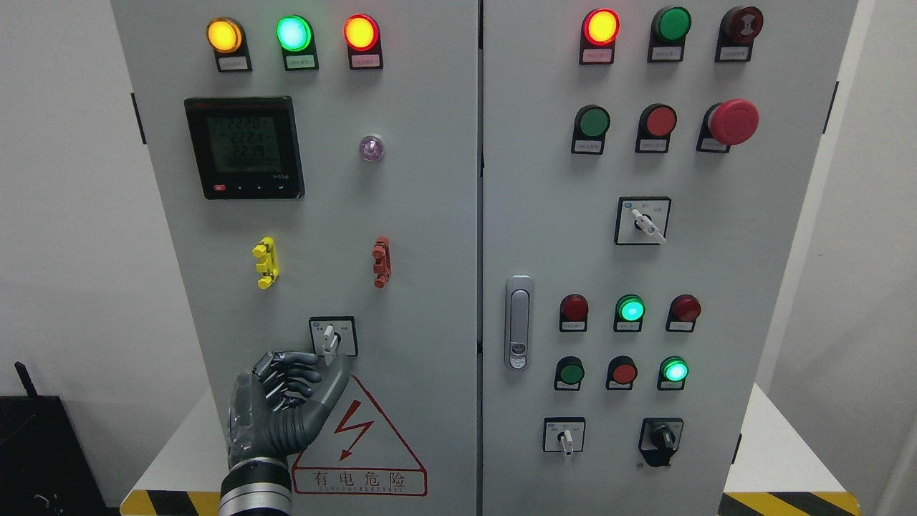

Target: Turn on light switch 1

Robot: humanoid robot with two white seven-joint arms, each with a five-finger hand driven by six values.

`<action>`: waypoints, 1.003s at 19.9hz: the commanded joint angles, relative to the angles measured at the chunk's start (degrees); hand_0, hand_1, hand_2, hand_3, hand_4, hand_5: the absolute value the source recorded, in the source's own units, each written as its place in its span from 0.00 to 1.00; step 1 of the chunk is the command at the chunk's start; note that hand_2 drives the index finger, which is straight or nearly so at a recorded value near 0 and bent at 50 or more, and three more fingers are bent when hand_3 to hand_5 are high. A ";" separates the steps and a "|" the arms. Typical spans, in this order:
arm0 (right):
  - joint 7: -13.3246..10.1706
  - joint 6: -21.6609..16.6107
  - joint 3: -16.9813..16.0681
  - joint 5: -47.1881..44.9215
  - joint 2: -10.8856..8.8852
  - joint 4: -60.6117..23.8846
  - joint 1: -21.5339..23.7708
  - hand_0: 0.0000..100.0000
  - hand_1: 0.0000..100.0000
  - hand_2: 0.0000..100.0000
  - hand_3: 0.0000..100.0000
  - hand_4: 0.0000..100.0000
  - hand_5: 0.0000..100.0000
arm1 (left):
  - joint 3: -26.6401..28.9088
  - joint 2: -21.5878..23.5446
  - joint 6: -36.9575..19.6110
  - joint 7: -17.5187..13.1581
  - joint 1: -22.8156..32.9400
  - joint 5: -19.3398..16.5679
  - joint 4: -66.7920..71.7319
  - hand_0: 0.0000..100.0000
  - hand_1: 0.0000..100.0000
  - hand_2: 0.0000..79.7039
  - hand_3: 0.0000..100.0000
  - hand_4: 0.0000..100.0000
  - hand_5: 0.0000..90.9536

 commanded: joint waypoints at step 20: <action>0.02 0.05 0.00 -1.41 0.00 0.00 0.00 0.00 0.00 0.00 0.00 0.00 0.00 | -0.13 -0.26 1.86 0.80 -1.98 0.15 1.67 0.15 0.75 0.68 0.75 0.80 0.76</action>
